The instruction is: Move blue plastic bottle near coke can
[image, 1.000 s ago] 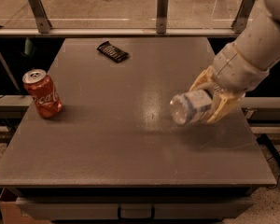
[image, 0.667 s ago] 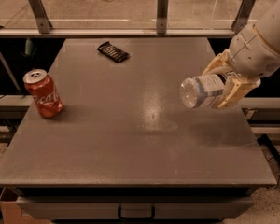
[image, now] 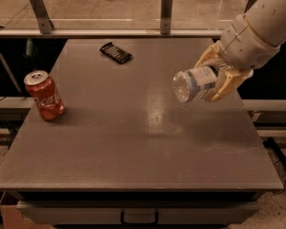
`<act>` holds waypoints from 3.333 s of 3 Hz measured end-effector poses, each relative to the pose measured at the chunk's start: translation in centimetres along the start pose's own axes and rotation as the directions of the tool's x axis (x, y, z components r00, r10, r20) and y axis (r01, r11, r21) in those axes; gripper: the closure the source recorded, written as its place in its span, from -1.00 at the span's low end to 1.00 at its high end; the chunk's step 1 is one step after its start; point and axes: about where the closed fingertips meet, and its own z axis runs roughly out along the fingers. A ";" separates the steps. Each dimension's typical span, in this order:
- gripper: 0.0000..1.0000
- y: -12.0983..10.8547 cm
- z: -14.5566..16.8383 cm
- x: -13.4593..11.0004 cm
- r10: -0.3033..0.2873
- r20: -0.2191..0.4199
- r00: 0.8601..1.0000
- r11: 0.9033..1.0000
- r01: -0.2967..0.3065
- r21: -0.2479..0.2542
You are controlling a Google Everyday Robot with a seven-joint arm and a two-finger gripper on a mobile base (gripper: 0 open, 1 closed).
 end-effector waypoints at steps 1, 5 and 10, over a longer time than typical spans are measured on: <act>1.00 -4.1 1.7 -3.2 -0.069 0.009 0.998 0.997 0.069 0.017; 1.00 -12.8 14.2 -17.4 -0.230 0.073 0.971 0.970 0.234 -0.059; -1.00 -13.5 20.0 -19.7 -0.182 0.095 0.979 0.971 0.194 -0.142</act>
Offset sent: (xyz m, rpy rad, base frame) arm 0.0815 0.1829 0.0034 -0.0181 -0.0678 0.2418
